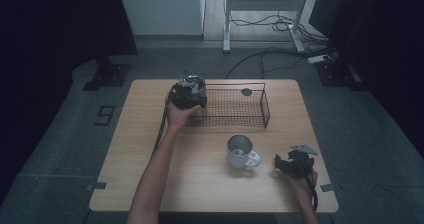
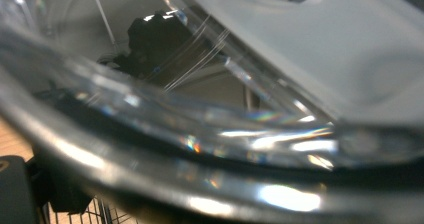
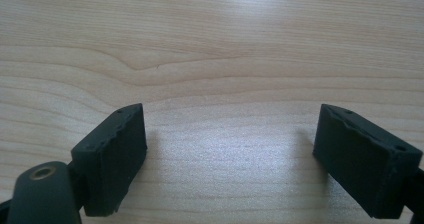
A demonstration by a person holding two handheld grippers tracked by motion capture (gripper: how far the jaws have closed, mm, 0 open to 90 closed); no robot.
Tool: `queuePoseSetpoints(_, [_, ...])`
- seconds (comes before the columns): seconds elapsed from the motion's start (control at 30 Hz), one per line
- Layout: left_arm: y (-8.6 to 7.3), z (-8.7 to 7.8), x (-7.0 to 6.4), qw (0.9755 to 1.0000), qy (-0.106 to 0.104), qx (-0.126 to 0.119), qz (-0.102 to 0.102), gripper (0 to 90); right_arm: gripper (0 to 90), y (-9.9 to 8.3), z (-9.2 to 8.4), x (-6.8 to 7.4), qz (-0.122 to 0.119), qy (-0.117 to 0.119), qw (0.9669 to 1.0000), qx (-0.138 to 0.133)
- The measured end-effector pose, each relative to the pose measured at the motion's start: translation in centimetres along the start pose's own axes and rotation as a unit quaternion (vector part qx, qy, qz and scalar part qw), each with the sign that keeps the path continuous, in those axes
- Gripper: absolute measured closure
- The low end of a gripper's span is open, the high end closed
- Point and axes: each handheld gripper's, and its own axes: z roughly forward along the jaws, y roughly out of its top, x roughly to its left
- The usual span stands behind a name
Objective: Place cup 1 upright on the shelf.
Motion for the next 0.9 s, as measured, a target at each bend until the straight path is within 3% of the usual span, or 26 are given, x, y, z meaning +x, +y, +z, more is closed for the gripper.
queuePoseSetpoints(0.43, [-0.9, 1.1, -0.1, 0.9999, 0.005, 0.015, -0.005, 3.7, 13.2, 0.0, 0.0, 0.0, 0.000, 0.001, 1.0000, 0.000])
queuePoseSetpoints(0.9, [-1.2, 1.2, -0.6, 0.9999, 0.011, 0.011, 0.001, 2.9, 13.2, 0.0, 0.0, 0.0, 0.000, 0.001, 1.0000, 0.000])
